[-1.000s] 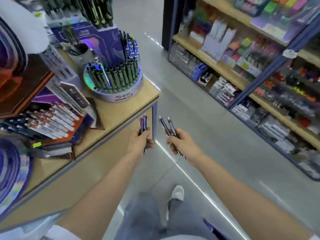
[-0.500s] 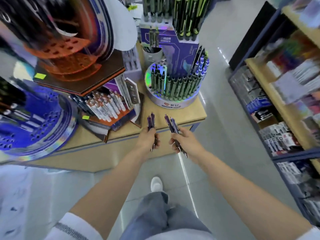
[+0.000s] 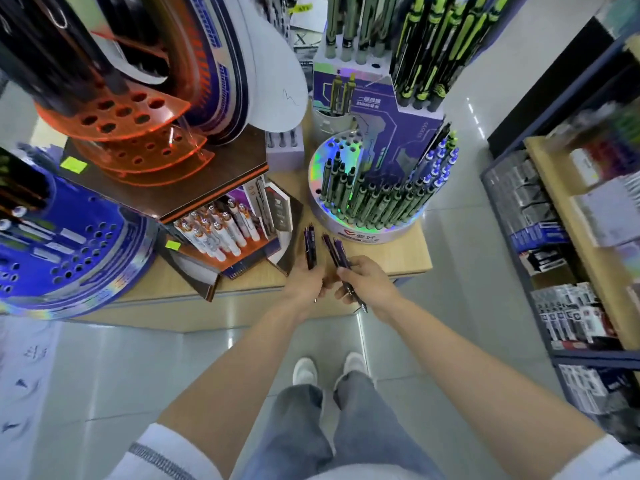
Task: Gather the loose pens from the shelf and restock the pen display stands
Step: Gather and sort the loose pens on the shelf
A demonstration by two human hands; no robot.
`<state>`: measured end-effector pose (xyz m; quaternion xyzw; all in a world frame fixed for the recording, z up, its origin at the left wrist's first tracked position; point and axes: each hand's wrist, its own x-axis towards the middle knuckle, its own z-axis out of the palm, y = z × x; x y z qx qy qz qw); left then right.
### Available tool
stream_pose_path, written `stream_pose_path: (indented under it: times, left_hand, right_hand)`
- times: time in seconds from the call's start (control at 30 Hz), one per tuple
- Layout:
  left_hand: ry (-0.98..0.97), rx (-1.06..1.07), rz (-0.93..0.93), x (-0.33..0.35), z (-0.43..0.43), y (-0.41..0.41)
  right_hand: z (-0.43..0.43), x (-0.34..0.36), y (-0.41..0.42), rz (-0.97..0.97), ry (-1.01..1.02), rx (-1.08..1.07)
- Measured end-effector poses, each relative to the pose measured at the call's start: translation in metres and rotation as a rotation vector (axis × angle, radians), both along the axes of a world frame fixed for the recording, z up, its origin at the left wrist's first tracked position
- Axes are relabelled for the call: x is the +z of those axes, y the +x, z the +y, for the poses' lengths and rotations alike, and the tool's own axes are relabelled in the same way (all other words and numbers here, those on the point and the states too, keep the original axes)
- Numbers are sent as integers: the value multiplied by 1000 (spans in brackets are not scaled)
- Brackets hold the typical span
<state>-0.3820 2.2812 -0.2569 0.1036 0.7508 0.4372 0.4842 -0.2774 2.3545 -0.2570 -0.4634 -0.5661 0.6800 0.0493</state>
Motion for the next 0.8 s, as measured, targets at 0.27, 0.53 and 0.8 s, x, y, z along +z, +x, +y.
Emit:
stream_pose_path:
  times: [0.27, 0.53, 0.8]
  left_hand:
    - [-45, -60, 297, -13, 9, 1]
    - [-123, 153, 466, -29, 2, 6]
    - [-228, 27, 498, -10, 10, 15]
  right_hand:
    - [12, -11, -20, -25, 130, 15]
    - [20, -21, -23, -143, 344, -92]
    - [26, -26, -26, -125, 387, -60]
